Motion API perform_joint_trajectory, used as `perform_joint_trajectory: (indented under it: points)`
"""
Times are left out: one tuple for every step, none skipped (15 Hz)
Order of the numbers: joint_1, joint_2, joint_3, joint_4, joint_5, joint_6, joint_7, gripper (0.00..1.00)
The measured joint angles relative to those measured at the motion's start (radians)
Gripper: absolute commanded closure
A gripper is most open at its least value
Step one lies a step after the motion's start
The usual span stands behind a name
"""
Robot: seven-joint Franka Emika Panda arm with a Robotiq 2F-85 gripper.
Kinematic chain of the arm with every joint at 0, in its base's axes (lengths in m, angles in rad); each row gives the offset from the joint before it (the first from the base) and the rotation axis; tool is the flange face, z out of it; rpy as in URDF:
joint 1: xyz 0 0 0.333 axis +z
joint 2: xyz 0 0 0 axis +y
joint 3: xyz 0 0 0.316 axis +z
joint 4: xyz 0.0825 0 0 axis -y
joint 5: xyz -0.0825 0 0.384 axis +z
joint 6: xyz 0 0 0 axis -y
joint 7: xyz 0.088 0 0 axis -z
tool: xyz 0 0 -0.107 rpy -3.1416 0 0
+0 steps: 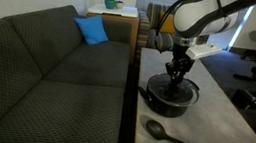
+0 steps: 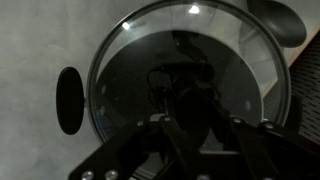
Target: Uncover the pot and cover it again
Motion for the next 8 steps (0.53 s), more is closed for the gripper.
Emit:
perform_joint_trajectory:
  points:
    - [0.005, 0.0, -0.002, 0.004, -0.006, 0.0, 0.0, 0.87]
    - [0.008, -0.001, -0.004, 0.009, -0.013, 0.0, 0.0, 0.87]
    - [0.011, -0.001, -0.005, 0.012, -0.016, 0.0, 0.0, 0.87]
    - [0.013, -0.001, -0.006, 0.015, -0.019, 0.0, 0.0, 0.87]
    - [0.013, -0.001, -0.006, 0.018, -0.02, 0.0, 0.0, 0.87]
    - [0.013, -0.001, -0.006, 0.019, -0.02, 0.0, 0.0, 0.87]
    - [0.012, -0.001, -0.006, 0.02, -0.02, 0.0, -0.001, 0.87]
    - [0.012, -0.001, -0.006, 0.02, -0.02, 0.001, -0.001, 0.87]
